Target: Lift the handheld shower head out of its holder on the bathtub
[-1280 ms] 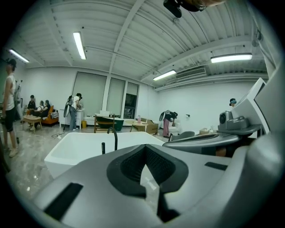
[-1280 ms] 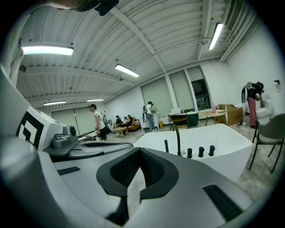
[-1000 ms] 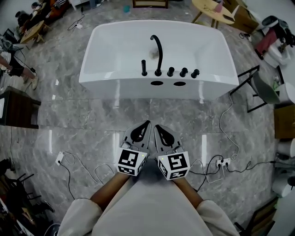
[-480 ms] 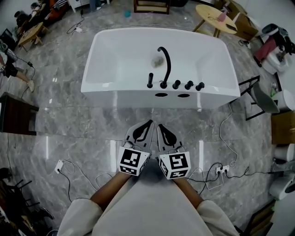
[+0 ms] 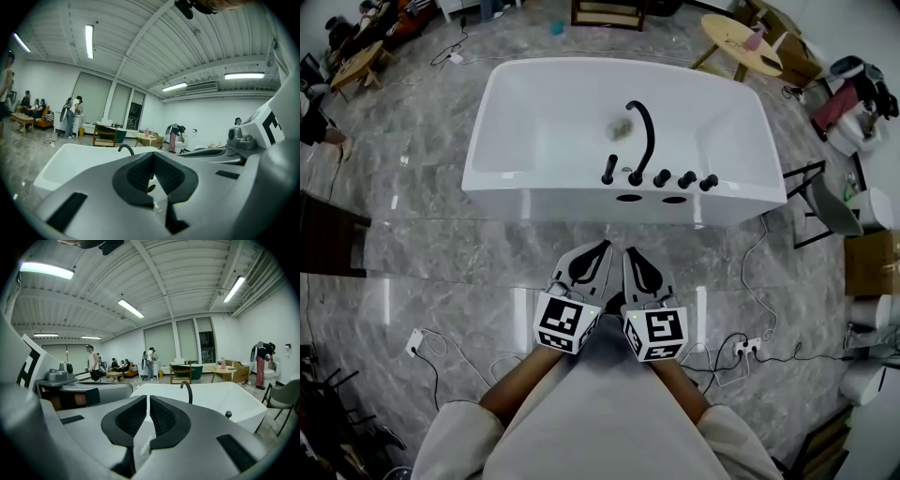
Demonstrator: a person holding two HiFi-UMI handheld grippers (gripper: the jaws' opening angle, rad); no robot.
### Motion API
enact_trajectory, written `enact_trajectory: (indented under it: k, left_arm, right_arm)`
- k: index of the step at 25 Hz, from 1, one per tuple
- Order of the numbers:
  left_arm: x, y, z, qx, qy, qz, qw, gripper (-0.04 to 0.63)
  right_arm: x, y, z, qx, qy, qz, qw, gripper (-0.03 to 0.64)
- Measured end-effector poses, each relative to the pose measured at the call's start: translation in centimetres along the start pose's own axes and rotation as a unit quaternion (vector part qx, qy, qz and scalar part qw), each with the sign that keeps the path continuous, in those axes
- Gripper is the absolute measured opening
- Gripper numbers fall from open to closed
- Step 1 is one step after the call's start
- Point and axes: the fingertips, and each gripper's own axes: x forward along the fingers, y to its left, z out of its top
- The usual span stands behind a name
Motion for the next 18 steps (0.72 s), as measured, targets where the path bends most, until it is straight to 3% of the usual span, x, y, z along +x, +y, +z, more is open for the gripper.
enact_trajectory:
  k: [6, 18]
  left_arm:
    - [0.4, -0.1, -0.8, -0.004, 0.011, -0.009, 0.9999, 0.003]
    - [3.6, 3.1, -1.6, -0.02, 0.023, 0.0, 0.9995, 0.004]
  right_arm:
    - [0.5, -0.2, -0.2, 0.004, -0.002, -0.01, 1.0, 0.02]
    - [5.6, -2.1, -0.7, 0.021, 0.017, 0.02, 0.999, 0.023]
